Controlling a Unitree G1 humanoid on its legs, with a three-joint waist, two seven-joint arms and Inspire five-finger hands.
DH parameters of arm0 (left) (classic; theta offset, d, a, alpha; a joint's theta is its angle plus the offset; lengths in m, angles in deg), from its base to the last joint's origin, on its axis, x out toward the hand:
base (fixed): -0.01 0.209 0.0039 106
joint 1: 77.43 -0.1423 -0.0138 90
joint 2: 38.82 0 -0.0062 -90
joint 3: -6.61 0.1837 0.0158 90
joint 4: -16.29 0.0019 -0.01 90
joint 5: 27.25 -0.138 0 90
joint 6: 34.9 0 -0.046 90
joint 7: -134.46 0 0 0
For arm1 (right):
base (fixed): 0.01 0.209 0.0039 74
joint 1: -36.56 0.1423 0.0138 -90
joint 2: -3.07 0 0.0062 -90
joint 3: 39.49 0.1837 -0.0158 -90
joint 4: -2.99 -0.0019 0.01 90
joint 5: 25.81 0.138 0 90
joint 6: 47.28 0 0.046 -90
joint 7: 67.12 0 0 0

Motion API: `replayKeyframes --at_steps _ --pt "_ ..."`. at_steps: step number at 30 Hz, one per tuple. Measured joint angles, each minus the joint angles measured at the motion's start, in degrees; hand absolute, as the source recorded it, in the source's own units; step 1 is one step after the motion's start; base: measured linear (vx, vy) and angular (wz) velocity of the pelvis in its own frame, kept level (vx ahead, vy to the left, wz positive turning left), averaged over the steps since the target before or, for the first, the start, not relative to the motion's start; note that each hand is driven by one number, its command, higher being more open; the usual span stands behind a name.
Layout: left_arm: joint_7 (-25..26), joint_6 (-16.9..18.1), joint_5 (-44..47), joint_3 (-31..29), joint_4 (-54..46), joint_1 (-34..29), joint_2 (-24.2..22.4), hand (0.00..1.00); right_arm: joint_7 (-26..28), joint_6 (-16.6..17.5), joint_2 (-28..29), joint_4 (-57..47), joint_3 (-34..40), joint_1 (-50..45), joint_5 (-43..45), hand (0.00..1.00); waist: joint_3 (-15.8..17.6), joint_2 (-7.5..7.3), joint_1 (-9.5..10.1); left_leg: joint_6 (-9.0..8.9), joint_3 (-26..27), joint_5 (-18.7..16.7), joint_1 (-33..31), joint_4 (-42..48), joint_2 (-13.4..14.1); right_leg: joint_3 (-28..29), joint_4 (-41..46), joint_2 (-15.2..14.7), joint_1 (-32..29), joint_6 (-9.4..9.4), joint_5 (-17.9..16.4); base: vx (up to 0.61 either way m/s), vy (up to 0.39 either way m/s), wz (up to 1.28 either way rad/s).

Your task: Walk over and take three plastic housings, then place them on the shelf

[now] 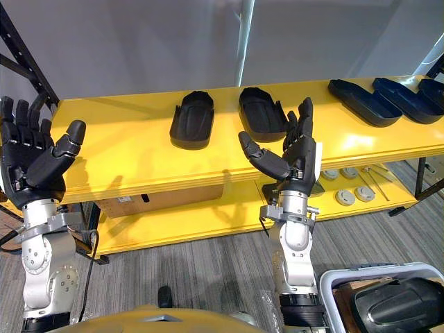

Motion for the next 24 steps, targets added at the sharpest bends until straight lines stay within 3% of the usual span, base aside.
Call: replayKeyframes --at_steps 7,12,13,14,15,18,20,24 --pt "-6.68 -0.83 0.04 4.67 0.75 -3.86 -0.07 1.0 3.08 0.04 -0.01 0.01 4.19 -5.49 0.49 1.0 0.29 0.3 -0.08 -0.11 0.49 0.07 0.39 -0.02 -0.17 1.05 1.06 -0.19 -0.52 0.06 -0.16 -0.01 0.005 -0.05" --pt "-13.27 -3.05 -0.06 8.79 0.76 -3.69 0.12 1.0 3.73 0.13 -0.02 -0.16 5.56 -6.82 0.21 1.0 1.8 1.97 -1.75 -0.18 1.61 -0.4 -1.39 -0.08 -0.72 2.13 2.66 -0.97 -3.57 0.27 -0.56 -0.08 0.048 -0.07" --pt "-13.7 -3.08 -0.11 9.34 0.77 -3.55 0.21 1.0 3.68 0.13 -0.02 -0.33 5.69 -6.82 0.14 1.0 1.89 1.95 -1.78 -0.85 1.91 -0.95 -1.9 -0.08 -0.83 2.27 2.54 -1.14 -4.13 0.27 -0.56 -0.03 0.064 -0.04" --pt "-14.22 -3.08 -0.21 10.22 0.89 -2.9 0.52 1.0 3.54 0.13 0.01 -0.91 5.88 -6.82 0.11 1.0 2.63 0.95 -1.77 -1.51 3.04 -1.54 -2.43 0.17 -1.1 3.03 1.18 -2.05 -4.58 0.29 -0.51 0.0 0.032 -0.21" --pt "-14.62 -3.08 -0.2 10.82 1.54 -2.37 0.63 1.0 3.48 0.12 -0.07 -1.61 6.05 -6.83 0.0 1.0 2.52 2.02 -1.32 -0.82 3.3 -1.06 -2.63 -0.02 -0.61 3.33 0.72 -1.31 -4.45 0.45 -0.37 0.01 0.01 -0.21" --pt "-14.31 -3.09 -0.18 10.99 3.36 -0.1 1.19 1.0 3.39 0.12 0.08 -3.6 6.17 -7.13 -0.06 1.0 2.96 1.45 -1.88 -0.29 3.67 -0.59 -3.3 -0.05 -1.02 4.09 0.9 -1.57 -5.02 0.48 -0.33 0.02 0.015 0.01" --pt "-12.55 -3.08 -0.23 11.0 3.56 1.52 2.35 1.0 3.42 0.11 0.08 -4.68 6.15 -7.02 -0.54 1.0 3.34 0.74 -1.72 0.77 4.27 -0.2 -3.91 -0.04 -1.0 4.65 1.76 -1.63 -6.17 0.49 -0.29 0.05 0.015 -0.04" --pt "-8.08 -3.01 -3.11 11.0 4.4 3.44 3.03 1.0 3.46 -0.02 0.07 -4.7 6.12 -6.6 -1.75 1.0 3.83 0.43 -1.63 0.96 4.86 0.08 -3.95 0.19 -0.88 5.91 3.0 -1.54 -7.24 0.77 0.26 0.06 -0.016 -0.03"
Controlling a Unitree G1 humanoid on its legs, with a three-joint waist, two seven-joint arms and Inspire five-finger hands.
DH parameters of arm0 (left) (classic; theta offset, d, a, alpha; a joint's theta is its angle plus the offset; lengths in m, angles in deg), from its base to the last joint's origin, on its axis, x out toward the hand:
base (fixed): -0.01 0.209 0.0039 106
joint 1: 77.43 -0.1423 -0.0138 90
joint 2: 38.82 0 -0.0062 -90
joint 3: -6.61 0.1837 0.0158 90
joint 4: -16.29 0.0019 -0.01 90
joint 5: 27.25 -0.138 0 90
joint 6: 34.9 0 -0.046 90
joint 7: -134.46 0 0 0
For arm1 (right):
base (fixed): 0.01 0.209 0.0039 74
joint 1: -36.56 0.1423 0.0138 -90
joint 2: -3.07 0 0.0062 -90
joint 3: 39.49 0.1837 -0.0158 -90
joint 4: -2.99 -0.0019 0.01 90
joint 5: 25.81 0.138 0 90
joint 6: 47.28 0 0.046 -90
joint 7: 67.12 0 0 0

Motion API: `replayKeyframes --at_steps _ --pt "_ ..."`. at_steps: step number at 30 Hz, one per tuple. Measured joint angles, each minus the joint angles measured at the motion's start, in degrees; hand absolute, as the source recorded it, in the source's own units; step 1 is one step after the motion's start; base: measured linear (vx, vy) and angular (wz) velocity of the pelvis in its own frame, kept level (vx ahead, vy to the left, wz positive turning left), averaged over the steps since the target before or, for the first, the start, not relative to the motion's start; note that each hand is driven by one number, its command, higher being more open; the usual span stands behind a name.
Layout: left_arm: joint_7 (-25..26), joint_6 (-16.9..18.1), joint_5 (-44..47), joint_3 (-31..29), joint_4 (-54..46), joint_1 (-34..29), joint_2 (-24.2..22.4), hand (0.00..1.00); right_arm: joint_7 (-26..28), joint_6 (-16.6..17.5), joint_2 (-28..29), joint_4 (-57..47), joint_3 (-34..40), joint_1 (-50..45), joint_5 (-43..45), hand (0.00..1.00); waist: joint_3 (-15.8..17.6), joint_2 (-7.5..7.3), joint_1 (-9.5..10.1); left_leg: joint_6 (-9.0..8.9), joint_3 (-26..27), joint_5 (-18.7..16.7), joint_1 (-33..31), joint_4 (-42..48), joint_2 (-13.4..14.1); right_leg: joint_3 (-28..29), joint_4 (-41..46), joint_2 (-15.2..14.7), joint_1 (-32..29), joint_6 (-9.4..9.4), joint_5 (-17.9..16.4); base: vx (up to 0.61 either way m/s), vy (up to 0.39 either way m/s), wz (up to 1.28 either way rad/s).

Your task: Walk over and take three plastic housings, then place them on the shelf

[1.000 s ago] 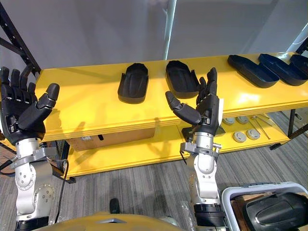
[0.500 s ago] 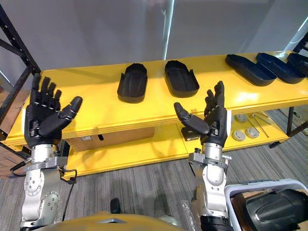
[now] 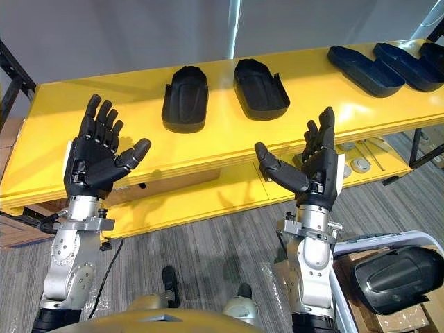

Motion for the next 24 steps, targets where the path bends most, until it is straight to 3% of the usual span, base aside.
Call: replayKeyframes --at_steps 1,6,15,24 --pt "3.16 0.15 -2.8 -0.09 1.32 1.28 0.0 1.0 0.02 -0.16 -0.04 0.01 0.02 0.84 -0.05 1.0 0.25 0.33 -0.24 0.23 0.51 0.14 0.01 0.03 0.14 0.43 -0.09 0.3 -0.12 0.45 0.34 0.08 -0.034 -0.15" --pt "8.03 0.14 -5.87 -0.3 3.16 6.35 0.05 1.0 0.12 -0.41 -0.15 0.01 0.32 1.1 0.05 1.0 2.62 0.41 -1.33 0.39 1.71 0.18 -0.06 0.05 0.52 1.59 0.03 0.75 -0.97 0.39 0.33 0.03 -0.017 -0.14" --pt "11.13 0.1 -5.88 -0.17 10.31 18.17 2.13 1.0 0.31 -0.47 -0.96 0.0 0.29 6.19 0.18 1.0 8.48 0.27 -3.16 0.22 2.96 -0.05 -2.26 0.1 1.07 3.45 1.91 1.07 -4.94 0.08 0.18 0.0 0.0 -0.08" --pt "13.14 0.09 -5.89 -0.23 13.21 21.81 3.65 1.0 1.05 -0.48 -2.87 0.01 0.38 7.58 0.27 1.0 11.64 0.51 -3.39 0.61 3.18 0.08 -3.1 0.13 1.1 4.16 3.19 1.09 -6.62 -0.17 0.02 0.04 0.004 -0.01"
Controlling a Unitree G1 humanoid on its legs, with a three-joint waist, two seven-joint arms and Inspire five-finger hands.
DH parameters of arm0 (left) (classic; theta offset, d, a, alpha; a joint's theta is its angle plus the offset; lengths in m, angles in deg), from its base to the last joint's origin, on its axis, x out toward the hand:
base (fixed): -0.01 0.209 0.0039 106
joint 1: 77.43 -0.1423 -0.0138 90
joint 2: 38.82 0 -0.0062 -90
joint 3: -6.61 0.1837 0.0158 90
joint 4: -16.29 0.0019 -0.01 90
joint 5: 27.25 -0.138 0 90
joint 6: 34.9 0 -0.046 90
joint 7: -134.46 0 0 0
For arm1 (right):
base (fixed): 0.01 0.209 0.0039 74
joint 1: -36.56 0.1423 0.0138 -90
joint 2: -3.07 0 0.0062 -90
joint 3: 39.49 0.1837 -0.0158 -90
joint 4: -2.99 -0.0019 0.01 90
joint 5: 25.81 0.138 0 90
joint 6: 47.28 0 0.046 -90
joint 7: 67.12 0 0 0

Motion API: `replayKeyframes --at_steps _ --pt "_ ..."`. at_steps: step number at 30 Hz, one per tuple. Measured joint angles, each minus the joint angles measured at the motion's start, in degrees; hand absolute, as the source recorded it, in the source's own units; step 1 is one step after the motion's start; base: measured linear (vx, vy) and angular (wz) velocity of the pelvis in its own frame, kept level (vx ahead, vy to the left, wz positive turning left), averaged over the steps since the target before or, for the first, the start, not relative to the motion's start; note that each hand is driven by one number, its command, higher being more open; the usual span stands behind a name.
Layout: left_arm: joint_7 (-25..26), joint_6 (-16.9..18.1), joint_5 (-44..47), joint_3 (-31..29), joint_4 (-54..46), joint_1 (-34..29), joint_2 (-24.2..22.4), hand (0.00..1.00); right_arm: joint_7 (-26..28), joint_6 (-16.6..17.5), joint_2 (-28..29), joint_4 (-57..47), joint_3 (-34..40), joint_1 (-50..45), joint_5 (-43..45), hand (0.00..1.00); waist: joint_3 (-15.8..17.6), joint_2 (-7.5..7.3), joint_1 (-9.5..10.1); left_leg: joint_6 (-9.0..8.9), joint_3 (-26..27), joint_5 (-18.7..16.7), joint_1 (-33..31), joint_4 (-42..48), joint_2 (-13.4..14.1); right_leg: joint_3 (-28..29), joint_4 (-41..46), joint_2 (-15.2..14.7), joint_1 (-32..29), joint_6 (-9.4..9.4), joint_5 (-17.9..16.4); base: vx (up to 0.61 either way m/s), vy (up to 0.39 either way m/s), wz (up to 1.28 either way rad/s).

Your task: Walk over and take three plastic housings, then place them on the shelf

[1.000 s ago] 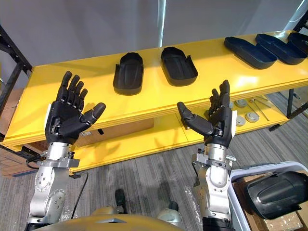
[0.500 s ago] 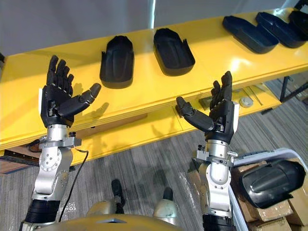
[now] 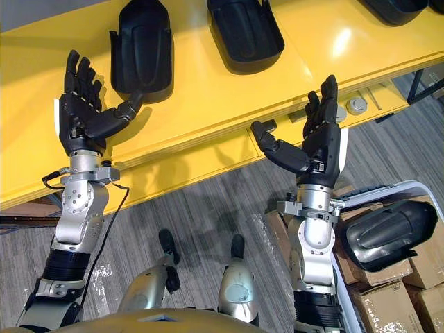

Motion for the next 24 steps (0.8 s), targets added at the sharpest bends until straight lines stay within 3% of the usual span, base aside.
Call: replayKeyframes --at_steps 8,16,24 --pt "-0.1 0.0 -0.05 -0.29 1.59 1.67 0.5 1.0 1.49 0.01 0.0 0.0 -0.05 -0.04 0.02 1.0 2.08 -0.08 0.16 0.01 -0.21 -1.75 -0.24 2.72 0.07 0.36 2.12 -0.52 -0.19 -0.75 -1.11 0.01 0.005 -0.01" --pt "-7.0 -0.34 0.51 0.54 1.57 1.67 0.47 1.0 1.44 0.0 0.05 0.0 -0.09 -0.4 -0.04 1.0 2.57 0.15 -0.2 -0.01 -0.27 -1.64 -0.32 2.67 0.1 0.12 2.52 -0.54 -0.25 -0.59 -1.98 0.0 0.0 0.0" --pt "-10.59 -1.3 2.8 1.57 0.75 0.17 0.46 1.0 1.75 -0.01 0.09 0.0 -0.19 -1.99 -0.08 1.0 2.56 0.15 -0.33 0.07 -0.58 -1.42 0.08 2.5 0.02 0.08 2.7 -0.59 -0.01 -0.57 -1.95 0.02 0.001 0.0"
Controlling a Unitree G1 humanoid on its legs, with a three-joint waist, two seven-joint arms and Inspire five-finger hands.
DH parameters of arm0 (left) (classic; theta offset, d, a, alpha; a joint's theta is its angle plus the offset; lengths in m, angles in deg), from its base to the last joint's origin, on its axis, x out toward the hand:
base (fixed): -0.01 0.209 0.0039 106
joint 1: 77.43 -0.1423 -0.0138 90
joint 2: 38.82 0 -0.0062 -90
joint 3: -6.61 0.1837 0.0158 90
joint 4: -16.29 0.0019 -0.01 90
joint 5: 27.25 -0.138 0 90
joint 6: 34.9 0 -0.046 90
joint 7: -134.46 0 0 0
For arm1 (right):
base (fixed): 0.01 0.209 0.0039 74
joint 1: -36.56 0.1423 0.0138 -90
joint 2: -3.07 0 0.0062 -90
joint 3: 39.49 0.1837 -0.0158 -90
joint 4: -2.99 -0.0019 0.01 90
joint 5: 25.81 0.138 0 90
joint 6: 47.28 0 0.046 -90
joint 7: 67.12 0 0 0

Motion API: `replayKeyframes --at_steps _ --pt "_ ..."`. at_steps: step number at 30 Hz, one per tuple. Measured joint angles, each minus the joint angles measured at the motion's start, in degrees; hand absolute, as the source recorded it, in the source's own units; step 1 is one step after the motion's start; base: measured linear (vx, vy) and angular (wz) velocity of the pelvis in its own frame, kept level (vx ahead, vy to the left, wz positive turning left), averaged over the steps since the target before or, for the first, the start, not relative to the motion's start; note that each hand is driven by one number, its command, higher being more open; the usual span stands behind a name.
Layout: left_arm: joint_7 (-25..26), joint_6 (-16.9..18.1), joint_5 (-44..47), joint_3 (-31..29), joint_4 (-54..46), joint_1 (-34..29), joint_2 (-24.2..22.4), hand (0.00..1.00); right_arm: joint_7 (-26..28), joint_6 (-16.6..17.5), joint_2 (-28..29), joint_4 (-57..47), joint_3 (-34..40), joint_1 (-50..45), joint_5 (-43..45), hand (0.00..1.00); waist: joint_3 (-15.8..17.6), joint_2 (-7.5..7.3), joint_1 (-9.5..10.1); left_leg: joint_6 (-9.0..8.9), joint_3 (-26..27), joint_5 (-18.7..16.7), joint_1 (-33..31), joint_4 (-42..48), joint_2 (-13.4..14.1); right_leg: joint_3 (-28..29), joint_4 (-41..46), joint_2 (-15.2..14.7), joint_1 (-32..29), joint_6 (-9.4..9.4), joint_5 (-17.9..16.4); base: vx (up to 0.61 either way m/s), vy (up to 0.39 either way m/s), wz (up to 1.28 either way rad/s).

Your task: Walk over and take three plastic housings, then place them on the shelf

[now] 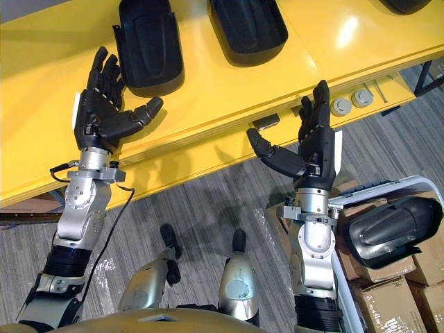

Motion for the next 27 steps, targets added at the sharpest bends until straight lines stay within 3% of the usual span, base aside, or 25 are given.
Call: replayKeyframes --at_steps 12,22,27 --pt "0.45 -1.35 -0.37 1.49 -4.25 -3.93 -0.06 1.0 0.16 -0.51 0.19 0.0 -0.17 -2.23 -0.05 1.0 -0.13 0.09 -0.2 -0.12 -0.09 0.95 1.89 -2.25 -0.22 -0.44 -0.05 0.07 1.09 -0.15 -0.1 0.0 0.0 0.0" --pt "15.48 -1.31 -7.67 -0.36 -5.76 -6.6 -2.28 1.0 1.09 0.15 -0.51 -0.04 -0.1 -0.19 -0.5 1.0 -0.89 0.62 0.39 -0.04 -2.18 1.67 3.22 -2.53 -0.32 -2.57 -0.49 0.1 3.85 -0.09 -0.09 0.0 0.001 0.07" --pt "16.44 -0.95 -9.31 -1.28 -6.84 -8.51 -2.56 1.0 0.99 0.0 -5.4 0.17 -0.77 10.97 -0.04 1.0 -3.72 1.21 2.27 -0.22 -4.3 2.35 3.21 -2.54 -0.25 -4.84 -1.09 0.33 5.59 0.04 0.0 -0.01 0.003 0.25"
